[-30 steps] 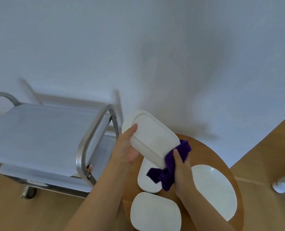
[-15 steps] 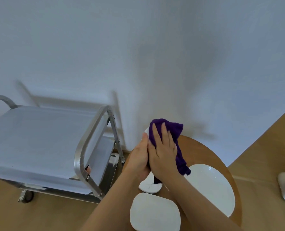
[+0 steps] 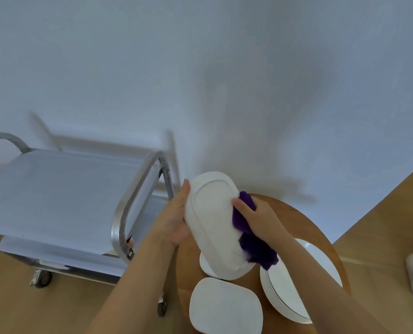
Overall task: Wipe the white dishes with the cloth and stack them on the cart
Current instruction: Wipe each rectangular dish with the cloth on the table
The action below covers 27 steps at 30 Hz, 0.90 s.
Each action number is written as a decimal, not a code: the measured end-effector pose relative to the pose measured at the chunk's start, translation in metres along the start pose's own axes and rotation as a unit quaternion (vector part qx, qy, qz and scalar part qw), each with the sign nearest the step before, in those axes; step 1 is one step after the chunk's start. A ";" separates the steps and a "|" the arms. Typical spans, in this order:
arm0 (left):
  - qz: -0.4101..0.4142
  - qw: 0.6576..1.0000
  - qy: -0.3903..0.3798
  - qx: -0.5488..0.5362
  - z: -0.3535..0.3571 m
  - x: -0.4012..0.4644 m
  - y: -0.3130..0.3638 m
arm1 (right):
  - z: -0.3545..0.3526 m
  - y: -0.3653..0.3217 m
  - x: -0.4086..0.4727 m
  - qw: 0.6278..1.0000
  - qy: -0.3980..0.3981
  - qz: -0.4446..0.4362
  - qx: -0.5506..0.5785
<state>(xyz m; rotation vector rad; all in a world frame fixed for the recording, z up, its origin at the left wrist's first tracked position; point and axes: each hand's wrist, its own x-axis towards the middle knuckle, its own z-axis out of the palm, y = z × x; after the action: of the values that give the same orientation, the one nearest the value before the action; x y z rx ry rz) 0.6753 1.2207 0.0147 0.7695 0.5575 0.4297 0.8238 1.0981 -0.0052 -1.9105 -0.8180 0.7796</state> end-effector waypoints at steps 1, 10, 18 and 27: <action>-0.006 1.000 0.006 -0.012 -0.004 0.003 0.003 | -0.003 0.002 -0.004 0.997 -0.043 0.025 0.053; -0.130 0.962 0.208 0.115 0.017 0.029 0.001 | 0.018 0.011 -0.027 0.935 0.149 -0.198 -0.254; -0.080 0.981 0.174 -0.027 0.005 0.021 -0.006 | 0.024 0.043 -0.038 0.907 0.197 -0.302 -0.218; 0.013 0.998 -0.037 0.045 0.008 0.003 -0.014 | 0.039 0.015 -0.010 0.994 0.072 -0.008 -0.078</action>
<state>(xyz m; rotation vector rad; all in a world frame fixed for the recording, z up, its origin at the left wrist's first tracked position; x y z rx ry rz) 0.6845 1.2092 0.0079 0.8771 0.5005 0.3993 0.7910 1.1034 -0.0330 -2.0682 -0.8241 0.5749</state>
